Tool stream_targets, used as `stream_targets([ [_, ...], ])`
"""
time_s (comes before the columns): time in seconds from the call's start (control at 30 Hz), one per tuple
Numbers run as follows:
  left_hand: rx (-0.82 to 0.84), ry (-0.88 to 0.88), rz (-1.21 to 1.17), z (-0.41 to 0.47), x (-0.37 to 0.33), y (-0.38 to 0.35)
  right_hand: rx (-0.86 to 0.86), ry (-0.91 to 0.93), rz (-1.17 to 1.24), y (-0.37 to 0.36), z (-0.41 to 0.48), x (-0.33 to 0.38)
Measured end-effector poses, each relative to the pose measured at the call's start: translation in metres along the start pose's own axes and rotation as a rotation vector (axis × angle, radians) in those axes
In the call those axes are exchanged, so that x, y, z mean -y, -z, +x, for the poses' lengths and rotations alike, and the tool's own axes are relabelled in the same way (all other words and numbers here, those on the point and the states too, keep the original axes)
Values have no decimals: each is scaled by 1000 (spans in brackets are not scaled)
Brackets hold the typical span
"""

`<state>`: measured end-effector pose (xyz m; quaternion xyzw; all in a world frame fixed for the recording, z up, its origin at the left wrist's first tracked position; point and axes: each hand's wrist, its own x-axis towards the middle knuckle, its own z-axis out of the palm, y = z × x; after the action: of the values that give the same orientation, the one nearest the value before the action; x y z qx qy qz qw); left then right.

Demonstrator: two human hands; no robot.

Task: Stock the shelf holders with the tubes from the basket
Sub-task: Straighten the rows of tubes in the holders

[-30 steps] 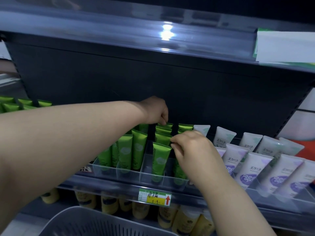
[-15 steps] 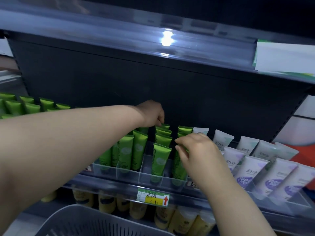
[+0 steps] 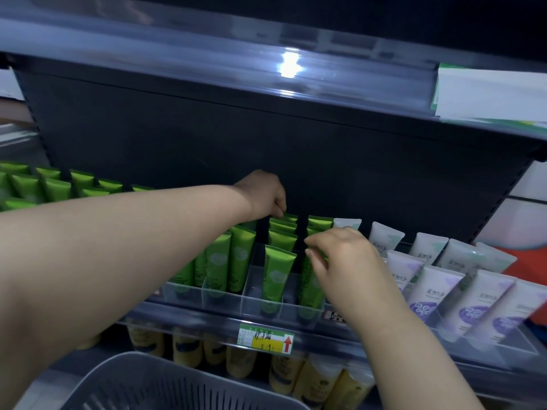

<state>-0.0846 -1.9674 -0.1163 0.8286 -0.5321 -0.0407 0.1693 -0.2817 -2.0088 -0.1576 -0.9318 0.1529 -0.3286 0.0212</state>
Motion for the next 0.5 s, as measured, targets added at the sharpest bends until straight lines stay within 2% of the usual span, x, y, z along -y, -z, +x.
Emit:
stream_targets([
  [0.23,-24,27,2,-10,-1,10,-3,8,-3,-2,2,4],
  [0.5,-182,-40,49,-57,9,31,-4,33,-46,-5,0,12],
])
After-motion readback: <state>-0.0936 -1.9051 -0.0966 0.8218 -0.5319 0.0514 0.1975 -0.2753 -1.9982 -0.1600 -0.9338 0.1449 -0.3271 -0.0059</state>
